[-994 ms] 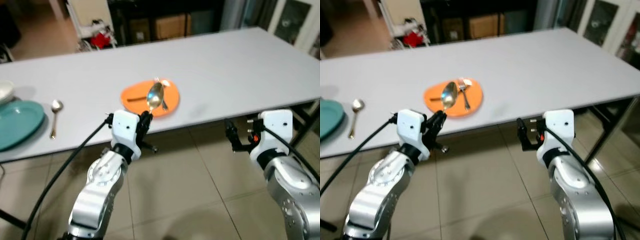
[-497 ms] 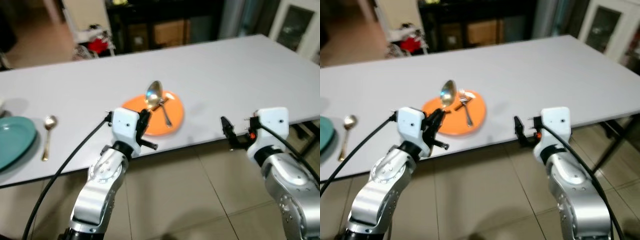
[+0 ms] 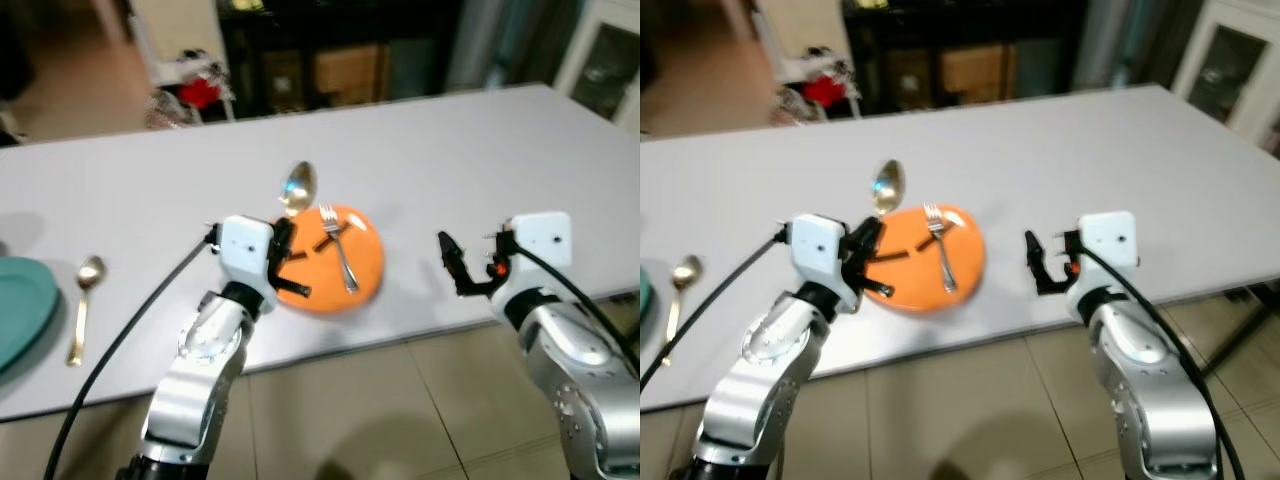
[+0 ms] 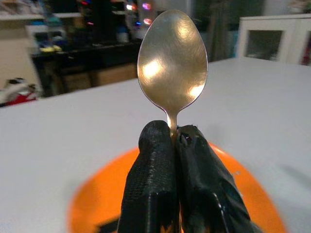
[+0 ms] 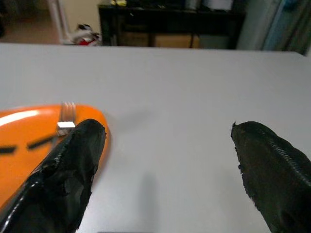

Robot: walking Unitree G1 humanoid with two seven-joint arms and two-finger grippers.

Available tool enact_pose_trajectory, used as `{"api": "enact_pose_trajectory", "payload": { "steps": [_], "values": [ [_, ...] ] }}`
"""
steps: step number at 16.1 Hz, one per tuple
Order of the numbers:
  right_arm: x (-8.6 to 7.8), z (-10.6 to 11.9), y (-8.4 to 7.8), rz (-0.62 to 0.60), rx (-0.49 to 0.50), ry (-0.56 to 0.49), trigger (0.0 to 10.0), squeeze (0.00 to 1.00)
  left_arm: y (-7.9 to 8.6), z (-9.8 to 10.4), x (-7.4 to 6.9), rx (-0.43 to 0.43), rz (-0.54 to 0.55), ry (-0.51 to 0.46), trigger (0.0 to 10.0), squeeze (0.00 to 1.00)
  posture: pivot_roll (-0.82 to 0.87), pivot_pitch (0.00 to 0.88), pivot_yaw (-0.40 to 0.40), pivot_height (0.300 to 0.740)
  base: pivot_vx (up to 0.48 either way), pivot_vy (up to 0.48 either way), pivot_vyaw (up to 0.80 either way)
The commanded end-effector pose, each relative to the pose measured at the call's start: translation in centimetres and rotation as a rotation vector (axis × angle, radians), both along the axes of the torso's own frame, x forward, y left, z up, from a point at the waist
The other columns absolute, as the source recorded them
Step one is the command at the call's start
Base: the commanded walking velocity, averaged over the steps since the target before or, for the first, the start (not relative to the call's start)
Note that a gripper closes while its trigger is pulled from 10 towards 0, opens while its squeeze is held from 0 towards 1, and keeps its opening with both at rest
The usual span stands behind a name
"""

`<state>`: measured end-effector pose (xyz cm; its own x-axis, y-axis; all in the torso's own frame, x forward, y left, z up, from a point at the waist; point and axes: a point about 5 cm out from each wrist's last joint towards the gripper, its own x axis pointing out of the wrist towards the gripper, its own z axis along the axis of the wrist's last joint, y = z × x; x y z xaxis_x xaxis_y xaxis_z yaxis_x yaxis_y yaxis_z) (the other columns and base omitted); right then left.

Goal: Setting the table

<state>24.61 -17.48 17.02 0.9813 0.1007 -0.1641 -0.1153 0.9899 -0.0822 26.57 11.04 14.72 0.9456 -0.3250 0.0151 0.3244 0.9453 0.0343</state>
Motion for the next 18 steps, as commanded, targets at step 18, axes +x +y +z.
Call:
{"api": "enact_pose_trajectory", "payload": {
  "steps": [18],
  "values": [
    [0.33,-0.12,0.24,0.077,-0.054,-0.02,10.0,0.0,1.43,0.07,0.44,0.035,0.122,-0.002,10.0,0.0,-0.04,0.0,0.032,0.74,0.121,-0.211,0.16]
  ]
}}
